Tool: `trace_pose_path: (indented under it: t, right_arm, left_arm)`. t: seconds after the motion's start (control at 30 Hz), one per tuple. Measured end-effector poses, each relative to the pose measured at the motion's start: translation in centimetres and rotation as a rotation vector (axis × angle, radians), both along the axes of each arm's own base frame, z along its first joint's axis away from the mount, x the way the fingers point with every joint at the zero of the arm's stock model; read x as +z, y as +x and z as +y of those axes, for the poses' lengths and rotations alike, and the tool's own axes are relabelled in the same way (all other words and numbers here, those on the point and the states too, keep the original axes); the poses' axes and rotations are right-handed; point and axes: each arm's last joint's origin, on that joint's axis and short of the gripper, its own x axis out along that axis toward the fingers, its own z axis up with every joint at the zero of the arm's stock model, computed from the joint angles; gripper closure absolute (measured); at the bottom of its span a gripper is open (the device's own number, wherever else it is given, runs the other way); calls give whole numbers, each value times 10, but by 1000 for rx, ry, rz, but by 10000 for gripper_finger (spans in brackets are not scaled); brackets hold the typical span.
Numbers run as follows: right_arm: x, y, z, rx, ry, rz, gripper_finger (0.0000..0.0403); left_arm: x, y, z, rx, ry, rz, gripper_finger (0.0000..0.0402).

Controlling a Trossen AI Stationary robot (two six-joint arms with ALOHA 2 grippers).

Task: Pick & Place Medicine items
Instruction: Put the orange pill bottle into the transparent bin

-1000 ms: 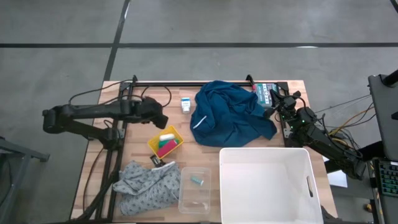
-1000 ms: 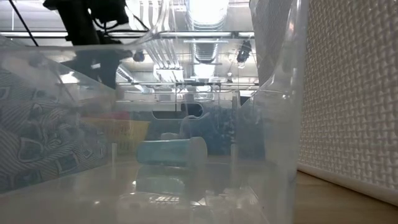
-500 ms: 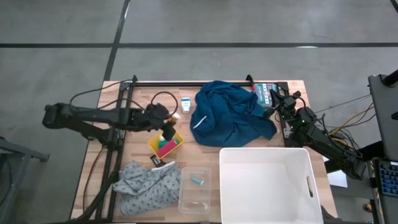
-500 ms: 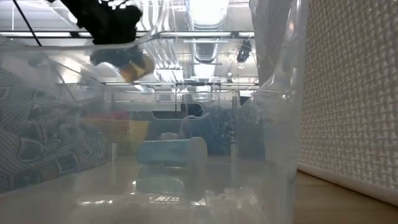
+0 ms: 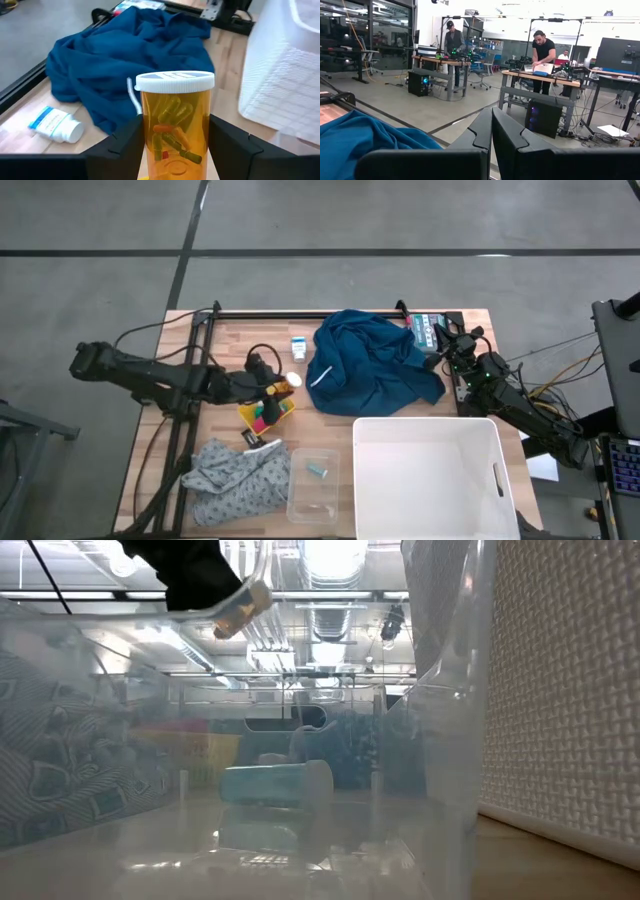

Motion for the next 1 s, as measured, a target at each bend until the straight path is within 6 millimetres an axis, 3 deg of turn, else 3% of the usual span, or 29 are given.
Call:
trace_pose_path:
  t: [0.47,1.0]
  right_arm:
    - [0,0,0,0,0,0,394]
    - [0,0,0,0,0,0,394]
  left_arm:
    - [6,-2,-28,-136,87,-52,204]
    - [5,1,-43,-211,78,-81,204]
